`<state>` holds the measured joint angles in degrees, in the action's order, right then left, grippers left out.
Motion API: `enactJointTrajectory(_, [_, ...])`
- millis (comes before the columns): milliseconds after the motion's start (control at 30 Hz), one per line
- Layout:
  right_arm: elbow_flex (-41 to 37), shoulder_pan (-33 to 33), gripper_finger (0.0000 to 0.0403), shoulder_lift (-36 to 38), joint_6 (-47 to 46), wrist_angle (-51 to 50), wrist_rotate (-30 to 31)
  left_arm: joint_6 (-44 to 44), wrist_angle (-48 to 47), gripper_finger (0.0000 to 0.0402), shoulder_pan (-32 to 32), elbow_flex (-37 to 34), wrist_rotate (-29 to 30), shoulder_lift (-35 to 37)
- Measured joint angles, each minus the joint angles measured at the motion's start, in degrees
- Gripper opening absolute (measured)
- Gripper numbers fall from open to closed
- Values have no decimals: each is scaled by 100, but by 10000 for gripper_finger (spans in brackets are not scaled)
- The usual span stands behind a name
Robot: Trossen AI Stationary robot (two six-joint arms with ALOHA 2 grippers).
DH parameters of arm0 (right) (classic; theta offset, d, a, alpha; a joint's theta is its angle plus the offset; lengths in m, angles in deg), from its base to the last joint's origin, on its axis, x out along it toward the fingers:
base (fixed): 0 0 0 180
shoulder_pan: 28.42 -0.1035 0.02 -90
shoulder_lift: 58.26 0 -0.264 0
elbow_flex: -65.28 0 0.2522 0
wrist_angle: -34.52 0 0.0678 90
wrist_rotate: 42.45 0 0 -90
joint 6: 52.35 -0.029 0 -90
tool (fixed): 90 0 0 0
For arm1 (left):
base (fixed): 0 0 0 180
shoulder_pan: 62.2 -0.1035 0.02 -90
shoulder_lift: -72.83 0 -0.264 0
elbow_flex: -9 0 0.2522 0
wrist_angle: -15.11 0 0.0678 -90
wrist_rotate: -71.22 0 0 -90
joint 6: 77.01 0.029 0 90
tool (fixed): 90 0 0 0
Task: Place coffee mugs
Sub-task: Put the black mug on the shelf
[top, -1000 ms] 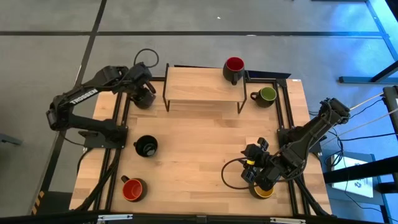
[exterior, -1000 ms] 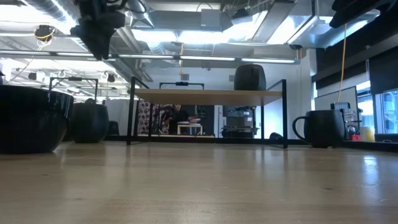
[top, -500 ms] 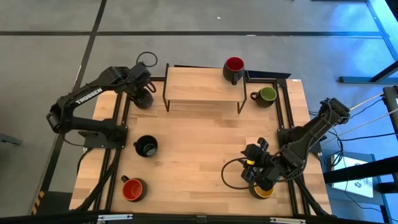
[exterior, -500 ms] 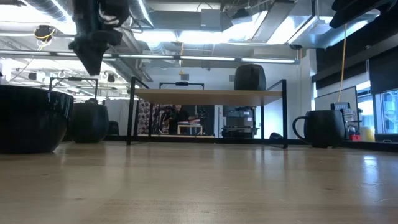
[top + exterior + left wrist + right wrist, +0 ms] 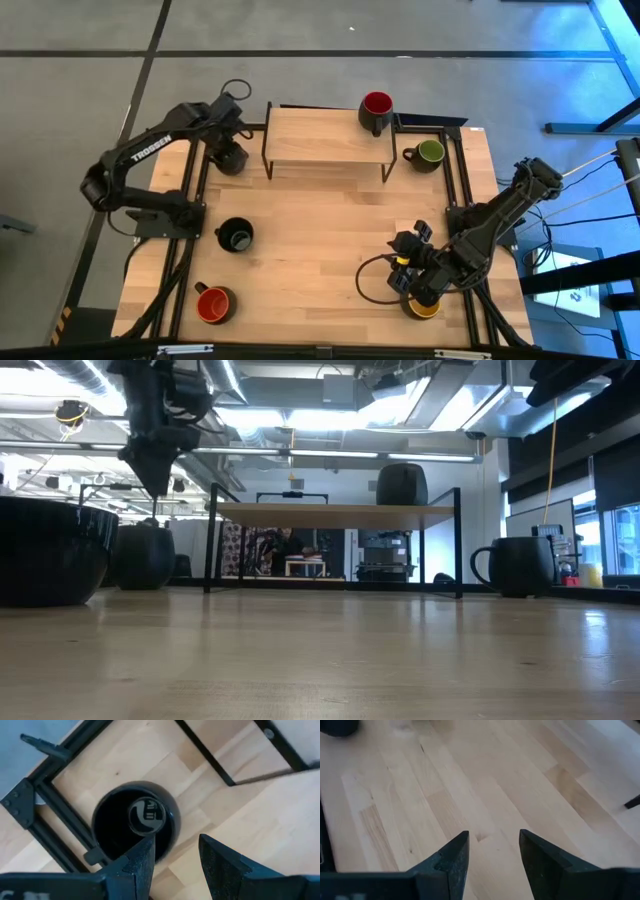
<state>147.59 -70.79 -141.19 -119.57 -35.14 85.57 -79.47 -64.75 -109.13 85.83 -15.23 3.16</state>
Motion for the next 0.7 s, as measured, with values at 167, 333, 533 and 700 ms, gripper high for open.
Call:
enactJointTrajectory(167, [-2, 0, 163, -1, 15, -97, 2, -103, -65, 147, 5, 0, 20, -313])
enactJointTrajectory(333, [-2, 0, 163, -2, 3, -105, 14, -149, -83, 147, 5, 0, 20, -717])
enactJointTrajectory(533, [-4, 0, 163, -5, -49, -105, 11, -150, 72, 147, 5, -314, -38, -884])
enactJointTrajectory(700, [-4, 0, 163, -5, -53, -109, 14, -214, 669, 147, 5, -881, -61, -699])
